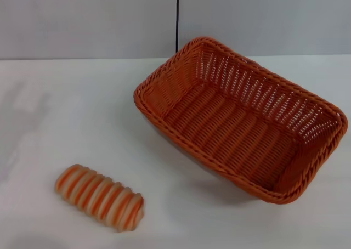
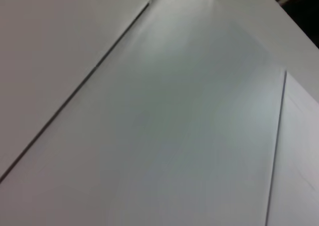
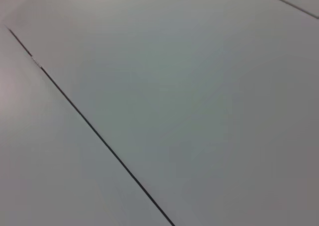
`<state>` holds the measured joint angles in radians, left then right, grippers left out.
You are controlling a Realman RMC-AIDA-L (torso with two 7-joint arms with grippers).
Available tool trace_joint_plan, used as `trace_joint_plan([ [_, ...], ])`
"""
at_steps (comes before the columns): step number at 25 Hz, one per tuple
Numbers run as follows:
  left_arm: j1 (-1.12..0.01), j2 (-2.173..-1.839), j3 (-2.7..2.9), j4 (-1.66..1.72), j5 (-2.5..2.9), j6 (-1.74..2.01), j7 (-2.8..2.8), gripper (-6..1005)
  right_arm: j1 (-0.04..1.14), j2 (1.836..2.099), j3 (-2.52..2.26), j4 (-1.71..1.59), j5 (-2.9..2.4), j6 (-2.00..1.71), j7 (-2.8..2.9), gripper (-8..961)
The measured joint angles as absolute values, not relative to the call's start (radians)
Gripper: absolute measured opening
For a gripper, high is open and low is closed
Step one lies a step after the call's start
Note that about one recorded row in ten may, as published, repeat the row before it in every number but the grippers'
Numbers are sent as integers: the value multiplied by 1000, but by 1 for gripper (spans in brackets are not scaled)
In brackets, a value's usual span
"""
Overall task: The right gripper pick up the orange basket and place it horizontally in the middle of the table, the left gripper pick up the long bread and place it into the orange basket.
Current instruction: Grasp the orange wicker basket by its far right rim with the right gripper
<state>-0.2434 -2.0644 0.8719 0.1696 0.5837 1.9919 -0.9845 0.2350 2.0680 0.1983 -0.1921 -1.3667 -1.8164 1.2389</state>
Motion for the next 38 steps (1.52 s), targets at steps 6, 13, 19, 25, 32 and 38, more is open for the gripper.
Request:
trace_joint_plan([
  [6,-242,-2064,858,189,565,1997,-988,836,236,2065,208,-229,-1368,-1830,1341,555],
  [13,-237,-2063,857,166,538,1997,-990,742,228,2039,33,-476,-1380,-1898,1385,553],
  [19,-221,-2061,866,178,563,1995,-977,647,278,1838,-150,-722,-1594,-1929,1862,553],
  [25,-203,-2059,873,223,639,1996,-975,646,412,1749,-158,-872,-1947,-2007,2124,552],
  [32,-205,-2057,873,223,660,1993,-975,645,583,1705,-327,-881,-2337,-2092,2182,552],
  [38,-203,-2057,873,223,668,1994,-977,644,607,1745,-493,-866,-2410,-1995,2196,551],
])
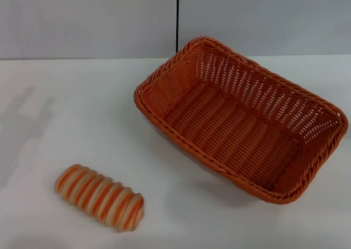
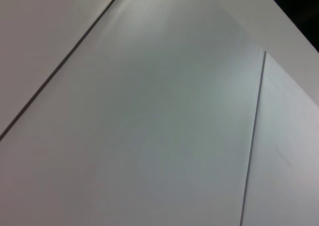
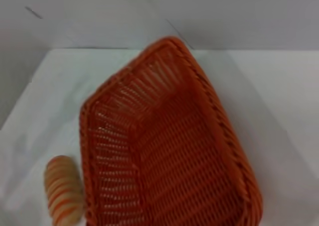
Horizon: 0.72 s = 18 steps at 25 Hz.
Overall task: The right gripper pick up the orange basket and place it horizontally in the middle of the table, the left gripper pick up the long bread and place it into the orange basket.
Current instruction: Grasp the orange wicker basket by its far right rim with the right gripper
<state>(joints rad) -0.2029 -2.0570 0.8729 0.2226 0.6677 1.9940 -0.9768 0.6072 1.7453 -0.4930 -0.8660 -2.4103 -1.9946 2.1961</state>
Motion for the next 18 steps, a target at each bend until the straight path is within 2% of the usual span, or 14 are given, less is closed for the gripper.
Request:
trace_joint_plan([
  [10,-202,-2057,873,233,668,1997,-984,644,636,1752,-526,-732,-2430,-1875,2198,550],
  [13,-202,-2057,873,234,668,1997,-983,643,639,1768,-541,-732,-2443,-1860,2202,550],
  [18,-204,-2057,873,235,667,1997,-975,643,645,1782,-568,-727,-2455,-1826,2202,550],
])
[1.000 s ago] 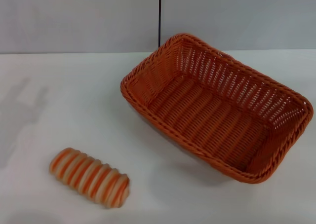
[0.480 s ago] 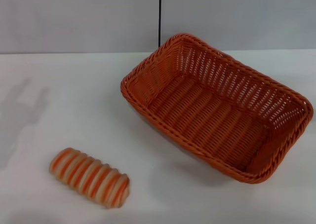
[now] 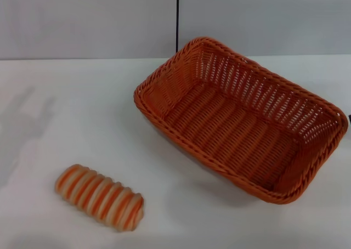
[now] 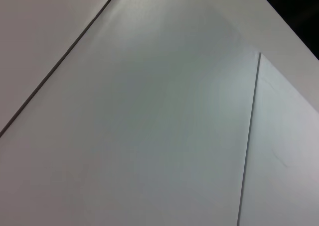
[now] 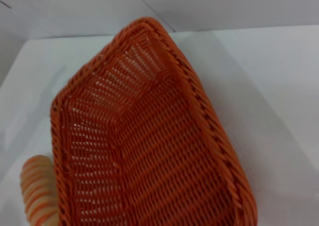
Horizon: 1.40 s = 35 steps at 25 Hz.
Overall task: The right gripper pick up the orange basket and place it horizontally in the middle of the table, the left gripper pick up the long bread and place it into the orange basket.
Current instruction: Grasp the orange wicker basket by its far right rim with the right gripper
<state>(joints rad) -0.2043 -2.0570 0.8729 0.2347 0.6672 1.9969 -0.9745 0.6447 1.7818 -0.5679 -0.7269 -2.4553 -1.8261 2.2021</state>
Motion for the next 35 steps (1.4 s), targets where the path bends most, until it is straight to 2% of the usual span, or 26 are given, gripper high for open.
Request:
trace_joint_plan([
  [31,-204,-2057,882,235,669,1994,-973,640,689,1804,-610,-682,-2456,-1718,2200,548],
  [35,-204,-2057,882,235,669,1993,-973,640,696,1819,-631,-675,-2456,-1680,2201,547],
])
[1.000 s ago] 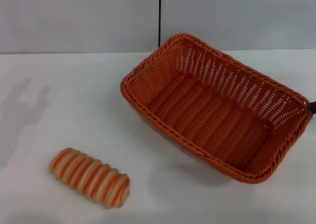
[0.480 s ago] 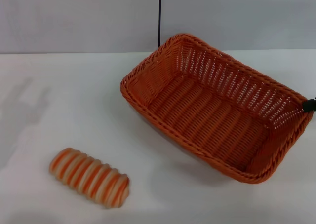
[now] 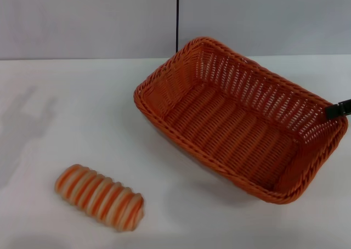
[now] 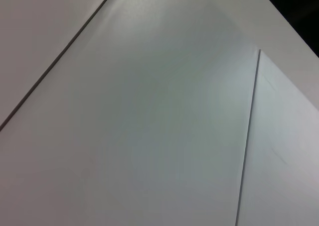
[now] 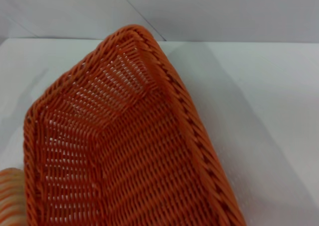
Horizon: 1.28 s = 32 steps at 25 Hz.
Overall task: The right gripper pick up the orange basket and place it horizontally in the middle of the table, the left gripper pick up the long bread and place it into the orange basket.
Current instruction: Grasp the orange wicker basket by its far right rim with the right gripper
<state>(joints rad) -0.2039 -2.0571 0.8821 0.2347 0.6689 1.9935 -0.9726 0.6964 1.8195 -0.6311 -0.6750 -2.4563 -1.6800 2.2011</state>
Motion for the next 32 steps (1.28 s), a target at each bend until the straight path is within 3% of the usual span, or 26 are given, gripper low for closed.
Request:
trace_joint_plan([
  [18,-213,-2057,877,228,669,1986,-958,638,710,1859,-690,-622,-2456,-1559,2186,546],
  [20,-213,-2057,877,227,669,1983,-957,638,708,1859,-691,-622,-2454,-1557,2180,346],
  [25,-215,-2058,876,226,669,1979,-957,637,706,1859,-692,-629,-2452,-1555,2177,179],
  [32,-226,-2059,875,224,669,1977,-957,637,700,1863,-686,-639,-2449,-1547,2166,172],
])
